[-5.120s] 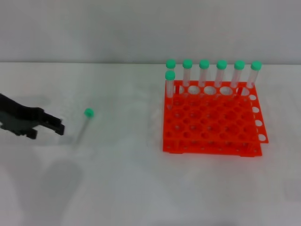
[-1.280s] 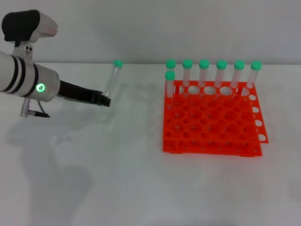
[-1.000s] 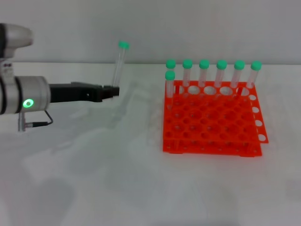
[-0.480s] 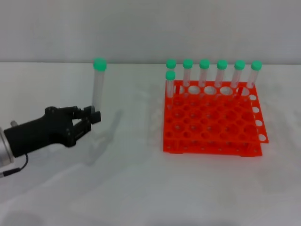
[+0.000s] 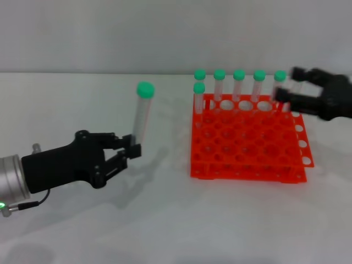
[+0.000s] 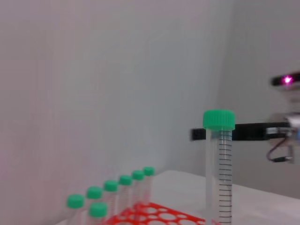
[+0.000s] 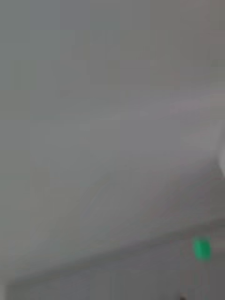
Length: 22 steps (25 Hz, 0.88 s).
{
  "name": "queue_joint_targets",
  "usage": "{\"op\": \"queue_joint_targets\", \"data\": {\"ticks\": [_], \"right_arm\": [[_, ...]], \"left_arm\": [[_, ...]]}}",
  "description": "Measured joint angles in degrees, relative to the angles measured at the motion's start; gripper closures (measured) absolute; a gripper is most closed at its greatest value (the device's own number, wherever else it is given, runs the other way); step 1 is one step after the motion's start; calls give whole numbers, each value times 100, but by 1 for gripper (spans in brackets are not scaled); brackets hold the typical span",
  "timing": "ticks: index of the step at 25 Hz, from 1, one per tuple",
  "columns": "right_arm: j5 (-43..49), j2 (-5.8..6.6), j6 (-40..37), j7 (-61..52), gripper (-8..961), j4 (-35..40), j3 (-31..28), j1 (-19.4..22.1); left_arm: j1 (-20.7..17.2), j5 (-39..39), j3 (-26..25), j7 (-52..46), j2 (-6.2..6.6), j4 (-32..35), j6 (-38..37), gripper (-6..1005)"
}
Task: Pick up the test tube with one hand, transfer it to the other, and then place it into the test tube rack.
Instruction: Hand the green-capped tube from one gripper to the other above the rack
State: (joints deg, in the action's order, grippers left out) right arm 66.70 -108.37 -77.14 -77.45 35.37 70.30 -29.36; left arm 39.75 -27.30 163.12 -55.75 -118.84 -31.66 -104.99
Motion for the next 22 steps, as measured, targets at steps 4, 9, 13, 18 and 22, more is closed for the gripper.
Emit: {"op": "queue_joint_targets", "data": {"ticks": [4, 9, 13, 18, 22], "right_arm": [[360, -180, -112, -128, 140, -14, 140, -363], [429, -347, -239, -146, 142, -49, 257, -515], [430, -440, -399, -192, 143, -59, 329, -549], [430, -584, -480, -204, 145, -59, 329, -553], [407, -662, -492, -188, 147, -59, 327, -555]], "left_arm": [[168, 253, 0, 105, -9, 71, -11, 808], [292, 340, 0, 211, -9, 124, -3, 808], [359, 340, 0, 276, -7, 125, -6, 808], [453, 348, 0, 341, -7, 150, -12, 808], [522, 367, 0, 376, -7, 243, 5, 808]]}}
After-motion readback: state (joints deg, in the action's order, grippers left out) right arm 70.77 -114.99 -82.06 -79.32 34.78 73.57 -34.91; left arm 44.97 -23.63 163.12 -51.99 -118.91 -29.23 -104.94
